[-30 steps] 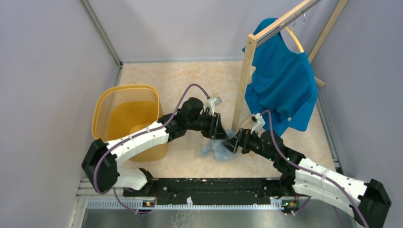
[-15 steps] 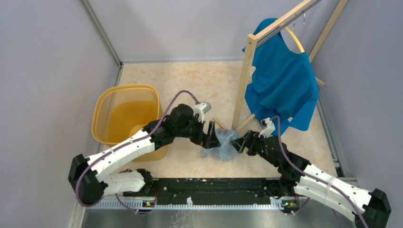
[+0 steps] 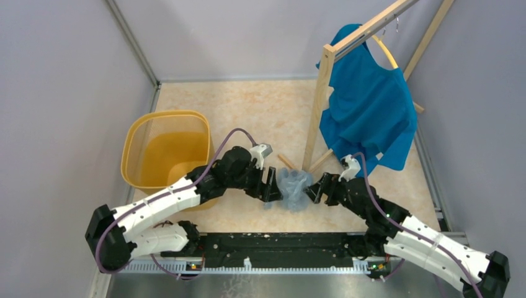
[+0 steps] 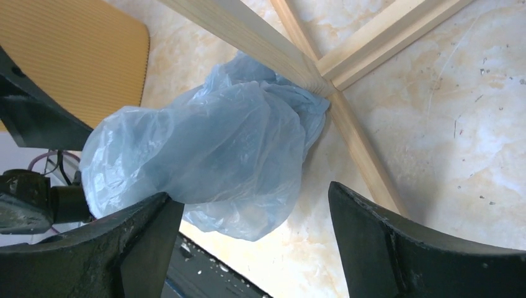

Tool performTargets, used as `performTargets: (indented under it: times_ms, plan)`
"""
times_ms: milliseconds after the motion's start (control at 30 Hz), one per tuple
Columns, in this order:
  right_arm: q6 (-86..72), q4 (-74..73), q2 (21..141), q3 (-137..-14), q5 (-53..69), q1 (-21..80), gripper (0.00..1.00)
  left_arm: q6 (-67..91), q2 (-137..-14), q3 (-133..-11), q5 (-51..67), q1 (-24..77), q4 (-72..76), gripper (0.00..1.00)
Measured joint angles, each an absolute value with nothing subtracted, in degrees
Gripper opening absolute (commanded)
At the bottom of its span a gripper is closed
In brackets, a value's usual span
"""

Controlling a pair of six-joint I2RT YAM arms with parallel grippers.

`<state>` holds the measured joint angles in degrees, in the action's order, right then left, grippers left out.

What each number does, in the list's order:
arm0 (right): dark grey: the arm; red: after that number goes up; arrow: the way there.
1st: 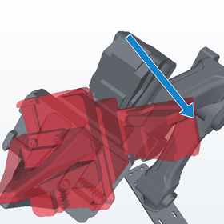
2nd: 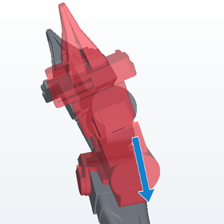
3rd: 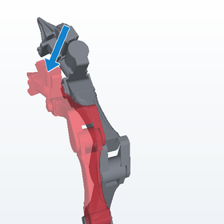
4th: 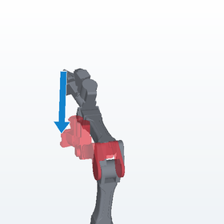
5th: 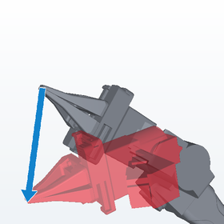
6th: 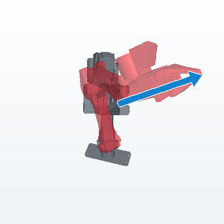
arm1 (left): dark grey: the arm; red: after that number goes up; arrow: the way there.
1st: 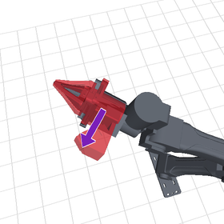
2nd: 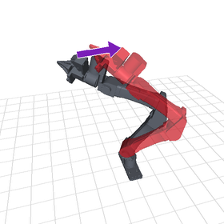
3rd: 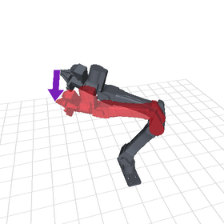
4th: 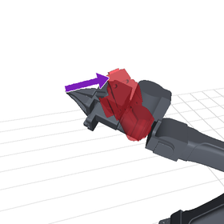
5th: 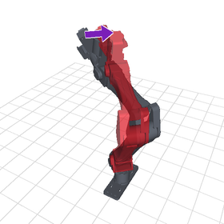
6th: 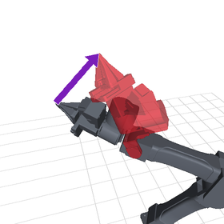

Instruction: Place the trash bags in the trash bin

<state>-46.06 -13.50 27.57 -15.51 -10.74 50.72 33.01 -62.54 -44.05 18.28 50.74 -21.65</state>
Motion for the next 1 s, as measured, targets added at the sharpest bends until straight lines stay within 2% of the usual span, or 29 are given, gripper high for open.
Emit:
performTargets:
  times_ms: [133,300,467,600,867,933,1000]
  plan:
    - [-45.19,-16.10,25.32,-17.47,-10.11,50.72,0.89,34.20,-64.79,-44.97,17.91,51.92,-18.83,0.73]
    - [-44.99,-17.69,22.35,-19.35,-9.37,50.72,0.90,34.39,-69.34,-47.48,11.84,57.25,-18.44,0.72]
    - [-45.01,-18.02,22.26,-19.62,-8.82,50.72,0.92,34.35,-73.25,-48.99,1.56,62.67,-21.91,0.76]
    - [-44.99,-17.23,23.73,-19.66,-7.44,50.72,0.97,34.39,-72.93,-48.97,-2.74,62.98,-23.86,0.81]
    - [-44.58,-14.76,35.44,-22.57,-3.01,50.72,0.98,34.24,-68.07,-48.40,-7.68,62.89,-27.77,0.92]
    - [-44.62,-13.74,38.06,-22.74,-2.13,50.74,0.95,34.04,-66.81,-48.42,-8.38,62.89,-28.40,0.94]
    - [-44.80,-13.65,38.92,-22.74,-1.98,50.74,0.86,33.65,-65.93,-48.60,-8.73,62.89,-29.17,0.96]
